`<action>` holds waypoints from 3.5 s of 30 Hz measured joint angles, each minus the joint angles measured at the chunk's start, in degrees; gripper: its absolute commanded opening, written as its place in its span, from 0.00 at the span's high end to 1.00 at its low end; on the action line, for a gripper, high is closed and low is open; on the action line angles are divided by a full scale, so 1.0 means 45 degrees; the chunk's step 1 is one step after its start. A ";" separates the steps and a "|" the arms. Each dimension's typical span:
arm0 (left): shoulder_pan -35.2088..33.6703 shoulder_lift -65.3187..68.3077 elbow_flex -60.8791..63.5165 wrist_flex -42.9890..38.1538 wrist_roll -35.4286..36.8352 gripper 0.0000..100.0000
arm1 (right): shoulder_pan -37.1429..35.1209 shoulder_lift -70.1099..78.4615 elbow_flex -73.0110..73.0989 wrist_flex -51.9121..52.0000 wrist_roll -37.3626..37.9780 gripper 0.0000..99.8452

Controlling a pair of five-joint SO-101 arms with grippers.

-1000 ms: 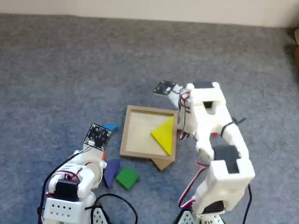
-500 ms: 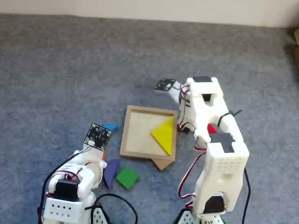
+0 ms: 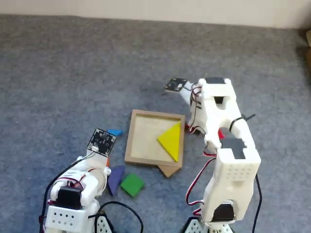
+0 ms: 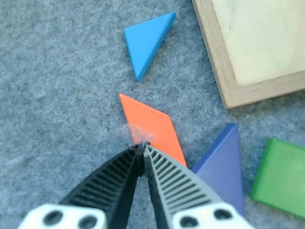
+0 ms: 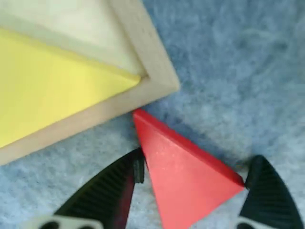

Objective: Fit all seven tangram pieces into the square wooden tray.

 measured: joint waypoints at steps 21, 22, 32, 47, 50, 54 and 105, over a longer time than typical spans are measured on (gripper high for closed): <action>0.0000 0.0000 0.0000 0.0000 0.0000 1.00 | 0.0371 0.0000 0.0176 0.0645 0.0039 0.60; 0.0000 0.0000 0.0000 0.0000 0.0000 1.00 | 0.0371 0.0000 0.0215 0.0645 0.0039 0.60; 0.0000 0.0000 0.0000 0.0000 0.0000 1.00 | 0.0547 -0.0020 0.0078 0.0606 0.0020 0.79; 0.0000 0.0000 0.0000 0.0000 0.0000 1.00 | 0.1114 -0.0117 -0.0215 0.2559 0.0020 0.82; 0.0000 0.0000 0.0000 0.0000 0.0000 1.00 | 0.1114 -0.0449 -0.0332 0.3165 0.0020 0.82; 0.0000 0.0000 0.0000 0.0000 0.0000 1.00 | 0.1133 -0.1446 -0.0332 0.3477 0.0020 0.82; 0.0000 0.0000 0.0000 0.0000 0.0000 1.00 | -0.7834 -0.4142 0.2891 -0.0391 -0.4239 0.81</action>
